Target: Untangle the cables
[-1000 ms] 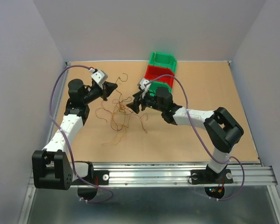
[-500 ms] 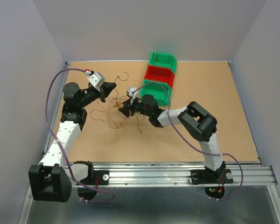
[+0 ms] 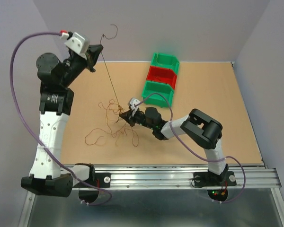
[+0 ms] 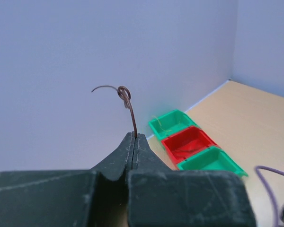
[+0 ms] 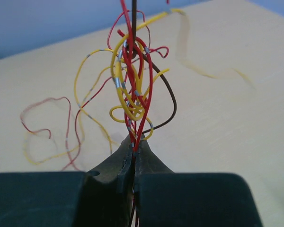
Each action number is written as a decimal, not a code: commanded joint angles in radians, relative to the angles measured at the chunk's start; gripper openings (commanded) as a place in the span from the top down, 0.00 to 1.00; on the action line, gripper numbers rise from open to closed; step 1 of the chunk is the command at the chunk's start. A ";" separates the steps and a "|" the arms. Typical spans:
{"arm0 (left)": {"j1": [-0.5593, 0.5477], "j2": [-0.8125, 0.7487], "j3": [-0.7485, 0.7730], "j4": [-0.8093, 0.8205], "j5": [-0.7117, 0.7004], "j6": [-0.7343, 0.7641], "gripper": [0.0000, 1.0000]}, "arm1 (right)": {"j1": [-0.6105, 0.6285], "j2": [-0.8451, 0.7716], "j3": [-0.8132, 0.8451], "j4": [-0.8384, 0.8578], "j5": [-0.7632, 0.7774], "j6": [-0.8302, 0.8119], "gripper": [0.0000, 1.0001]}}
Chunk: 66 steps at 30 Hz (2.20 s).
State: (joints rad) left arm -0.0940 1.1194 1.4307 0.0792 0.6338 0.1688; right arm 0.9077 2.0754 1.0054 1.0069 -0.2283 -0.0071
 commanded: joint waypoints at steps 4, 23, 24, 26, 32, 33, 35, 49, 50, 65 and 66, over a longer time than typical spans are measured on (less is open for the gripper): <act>0.065 0.160 0.418 -0.052 -0.417 0.026 1.00 | 0.048 -0.115 -0.203 0.073 0.066 -0.005 1.00; 0.218 0.246 0.545 -0.035 -0.474 -0.006 1.00 | 0.048 -0.274 -0.757 0.467 0.408 0.004 0.99; 0.218 0.247 0.545 -0.032 -0.480 -0.009 1.00 | 0.046 -0.290 -0.763 0.472 0.432 0.033 0.99; 0.218 0.246 0.556 -0.025 -0.496 -0.011 1.00 | 0.048 -0.307 -0.778 0.484 0.477 0.036 0.99; 0.226 0.176 0.460 0.017 -0.317 -0.049 1.00 | 0.048 -0.376 -0.804 0.501 0.563 0.027 0.70; 0.224 0.154 0.421 0.037 -0.269 -0.060 1.00 | 0.048 -0.385 -0.798 0.499 0.511 0.021 0.48; 0.224 0.102 0.321 0.097 -0.142 -0.101 1.00 | 0.048 -0.412 -0.789 0.498 0.449 0.016 0.32; 0.143 -0.122 -0.064 0.333 0.288 -0.272 1.00 | 0.048 -0.594 -0.426 0.113 0.236 -0.044 0.10; 0.128 -0.133 -0.079 0.338 0.285 -0.273 1.00 | 0.048 -0.584 -0.380 0.108 0.198 -0.051 0.10; -0.095 -0.081 -0.239 0.349 0.259 -0.285 1.00 | 0.048 -0.354 -0.053 0.096 -0.071 -0.087 0.56; -0.093 -0.066 -0.240 0.347 0.235 -0.275 1.00 | 0.046 -0.356 -0.063 0.096 -0.072 -0.077 0.85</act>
State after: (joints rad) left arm -0.1837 1.0088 1.2041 0.3790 0.9001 -0.1097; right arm 0.9451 1.7195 0.8978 1.0912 -0.2386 -0.0895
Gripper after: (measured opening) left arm 0.025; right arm 0.433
